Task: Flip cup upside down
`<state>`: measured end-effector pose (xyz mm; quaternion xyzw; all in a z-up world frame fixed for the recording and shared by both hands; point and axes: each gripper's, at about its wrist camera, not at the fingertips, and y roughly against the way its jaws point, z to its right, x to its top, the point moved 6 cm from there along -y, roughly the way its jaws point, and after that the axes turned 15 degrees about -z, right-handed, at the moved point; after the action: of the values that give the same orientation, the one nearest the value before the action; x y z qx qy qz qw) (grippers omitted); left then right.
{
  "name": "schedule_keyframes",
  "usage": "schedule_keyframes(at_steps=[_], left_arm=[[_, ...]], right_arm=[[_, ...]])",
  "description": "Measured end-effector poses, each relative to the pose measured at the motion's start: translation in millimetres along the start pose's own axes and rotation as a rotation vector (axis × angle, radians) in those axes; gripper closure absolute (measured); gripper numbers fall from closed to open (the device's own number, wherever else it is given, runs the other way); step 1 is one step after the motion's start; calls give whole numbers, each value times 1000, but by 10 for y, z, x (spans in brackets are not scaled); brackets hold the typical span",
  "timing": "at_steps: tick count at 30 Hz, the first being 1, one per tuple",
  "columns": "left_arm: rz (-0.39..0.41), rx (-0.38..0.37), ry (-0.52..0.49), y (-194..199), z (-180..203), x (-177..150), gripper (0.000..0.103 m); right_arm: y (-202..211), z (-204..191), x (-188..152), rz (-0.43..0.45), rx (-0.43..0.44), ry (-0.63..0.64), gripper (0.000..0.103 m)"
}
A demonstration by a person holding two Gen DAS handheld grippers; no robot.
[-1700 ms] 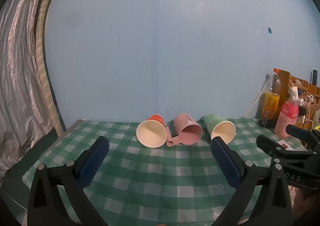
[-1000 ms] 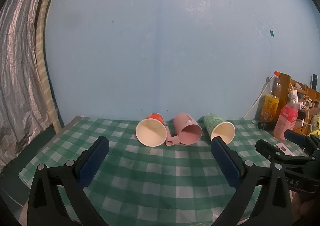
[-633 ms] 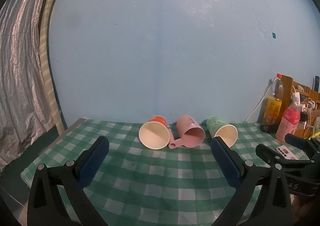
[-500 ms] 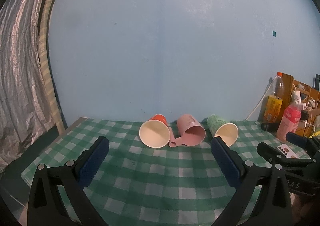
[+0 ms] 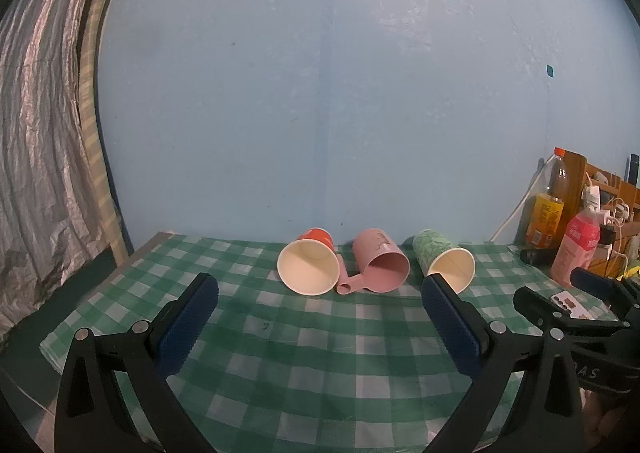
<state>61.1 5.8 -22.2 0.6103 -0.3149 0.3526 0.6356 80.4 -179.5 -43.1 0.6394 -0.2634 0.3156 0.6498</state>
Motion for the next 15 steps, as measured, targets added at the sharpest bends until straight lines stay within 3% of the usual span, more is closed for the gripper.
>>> schedule_keyframes(at_steps=[15], left_arm=[[-11, -9, 0, -21, 7, 6, 0]], right_arm=[[-3, 0, 0, -5, 3, 1, 10]])
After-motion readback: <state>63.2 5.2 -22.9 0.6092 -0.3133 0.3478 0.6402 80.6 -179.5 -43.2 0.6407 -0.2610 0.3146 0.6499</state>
